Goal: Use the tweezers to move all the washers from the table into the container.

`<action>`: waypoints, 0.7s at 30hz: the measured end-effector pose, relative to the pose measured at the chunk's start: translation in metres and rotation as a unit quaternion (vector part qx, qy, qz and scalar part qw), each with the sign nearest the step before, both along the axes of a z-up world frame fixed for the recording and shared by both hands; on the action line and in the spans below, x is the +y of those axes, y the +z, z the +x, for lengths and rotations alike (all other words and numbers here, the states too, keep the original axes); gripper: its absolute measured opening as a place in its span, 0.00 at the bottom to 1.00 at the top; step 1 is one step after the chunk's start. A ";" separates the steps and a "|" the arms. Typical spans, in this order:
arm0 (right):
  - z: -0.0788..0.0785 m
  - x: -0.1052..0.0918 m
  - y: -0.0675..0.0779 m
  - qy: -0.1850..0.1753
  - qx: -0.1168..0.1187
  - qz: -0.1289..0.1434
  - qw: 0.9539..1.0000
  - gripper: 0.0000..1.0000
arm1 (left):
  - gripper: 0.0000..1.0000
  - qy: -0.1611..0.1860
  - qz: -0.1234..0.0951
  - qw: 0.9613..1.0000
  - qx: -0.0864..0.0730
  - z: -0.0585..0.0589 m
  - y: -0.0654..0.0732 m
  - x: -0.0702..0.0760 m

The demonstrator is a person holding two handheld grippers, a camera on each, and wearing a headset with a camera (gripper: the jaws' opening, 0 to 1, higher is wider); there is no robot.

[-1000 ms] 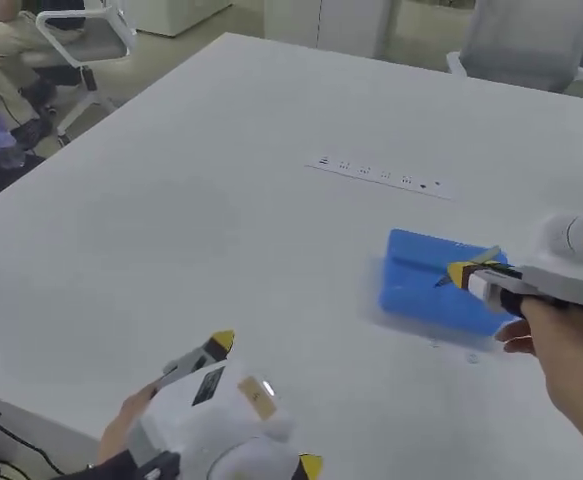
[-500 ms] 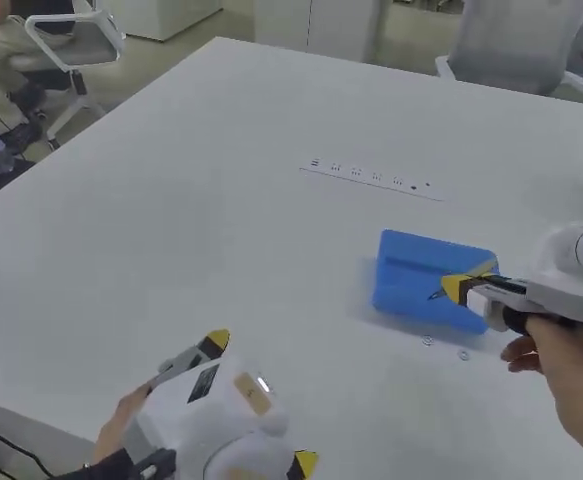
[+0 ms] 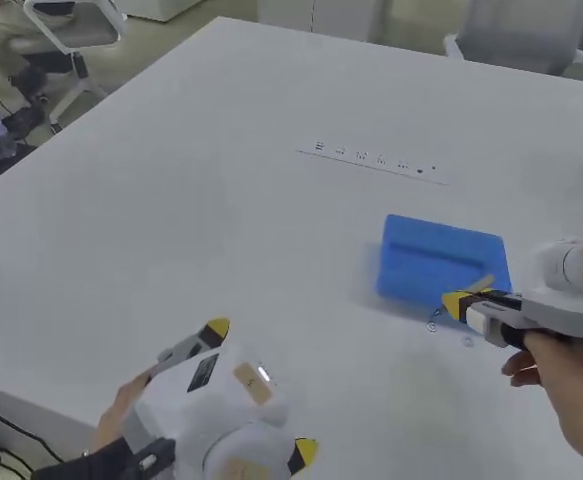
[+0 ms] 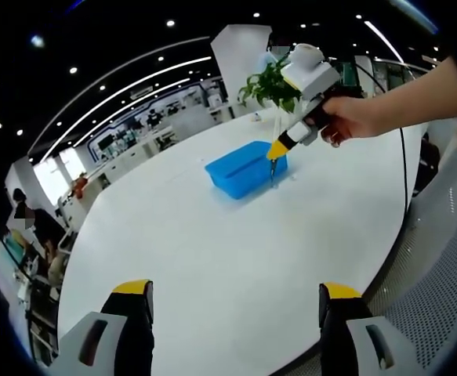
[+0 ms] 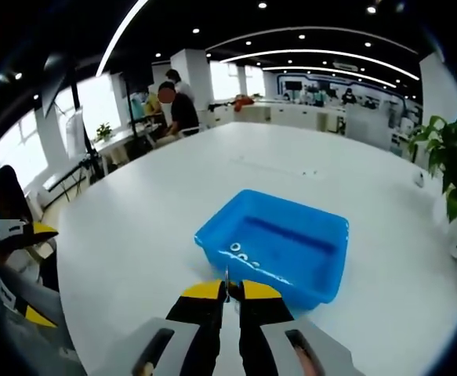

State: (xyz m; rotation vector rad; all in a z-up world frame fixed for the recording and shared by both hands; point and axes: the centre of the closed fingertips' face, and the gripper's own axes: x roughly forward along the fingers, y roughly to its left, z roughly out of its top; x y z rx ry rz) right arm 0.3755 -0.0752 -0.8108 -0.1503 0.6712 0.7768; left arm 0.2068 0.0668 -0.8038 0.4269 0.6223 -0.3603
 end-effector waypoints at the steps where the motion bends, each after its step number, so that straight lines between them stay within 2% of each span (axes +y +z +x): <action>1: 0.000 0.000 -0.003 0.001 0.005 -0.003 1.000 0.03 | 0.89 0.000 0.001 1.000 0.000 0.000 0.000 0.000; 15: 0.001 -0.002 -0.019 0.008 0.020 -0.020 1.000 0.03 | 0.89 -0.003 0.004 1.000 0.010 -0.002 -0.004 -0.001; 21: 0.001 -0.001 -0.018 0.010 0.020 -0.018 1.000 0.03 | 0.89 -0.004 0.006 1.000 0.013 -0.002 -0.005 -0.001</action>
